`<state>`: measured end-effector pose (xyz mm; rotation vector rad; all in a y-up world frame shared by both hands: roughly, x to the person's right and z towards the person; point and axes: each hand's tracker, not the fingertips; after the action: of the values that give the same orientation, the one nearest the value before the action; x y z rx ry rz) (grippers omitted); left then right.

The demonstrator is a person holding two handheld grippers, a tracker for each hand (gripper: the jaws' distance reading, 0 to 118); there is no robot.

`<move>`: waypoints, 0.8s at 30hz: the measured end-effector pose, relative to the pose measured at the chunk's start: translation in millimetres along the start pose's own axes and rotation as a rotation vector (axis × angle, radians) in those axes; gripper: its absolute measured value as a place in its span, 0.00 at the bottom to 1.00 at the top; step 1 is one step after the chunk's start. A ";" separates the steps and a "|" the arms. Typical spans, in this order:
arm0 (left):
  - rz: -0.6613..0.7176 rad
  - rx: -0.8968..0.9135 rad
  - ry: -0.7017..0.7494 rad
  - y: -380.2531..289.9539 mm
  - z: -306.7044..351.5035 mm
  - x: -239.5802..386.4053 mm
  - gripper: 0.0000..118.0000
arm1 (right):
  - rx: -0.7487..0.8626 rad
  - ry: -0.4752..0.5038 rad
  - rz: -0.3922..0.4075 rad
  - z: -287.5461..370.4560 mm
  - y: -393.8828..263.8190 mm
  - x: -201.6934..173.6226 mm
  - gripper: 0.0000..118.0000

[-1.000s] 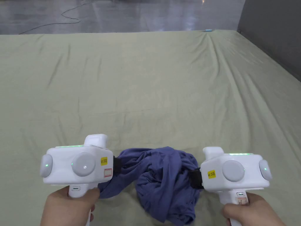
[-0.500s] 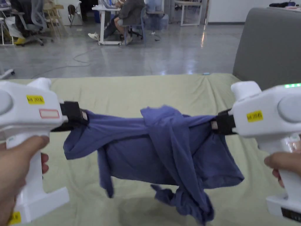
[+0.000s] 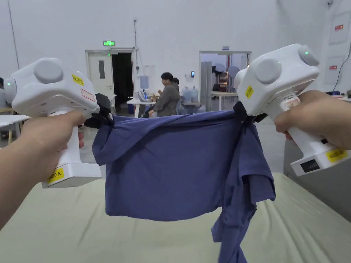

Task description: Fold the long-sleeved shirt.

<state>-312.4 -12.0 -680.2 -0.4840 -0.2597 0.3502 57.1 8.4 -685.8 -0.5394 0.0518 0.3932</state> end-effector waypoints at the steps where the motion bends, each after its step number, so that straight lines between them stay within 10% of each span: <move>1: 0.004 0.010 0.001 7.5 -1.8 2.9 0.03 | 0.000 -0.028 0.009 -5.8 10.4 1.0 0.03; 12: -0.063 -0.105 0.092 -38.0 -75.8 -40.0 0.03 | -0.095 0.055 0.036 -93.8 -50.9 -37.9 0.03; 24: 0.174 -0.617 0.226 -362.7 -151.3 -198.1 0.03 | -0.476 0.308 -0.034 -222.3 -377.1 -176.2 0.03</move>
<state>-347.1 -450.3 -661.8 -1.1512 -0.1000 0.3795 48.8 -463.0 -665.3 -1.0673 0.2494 0.2848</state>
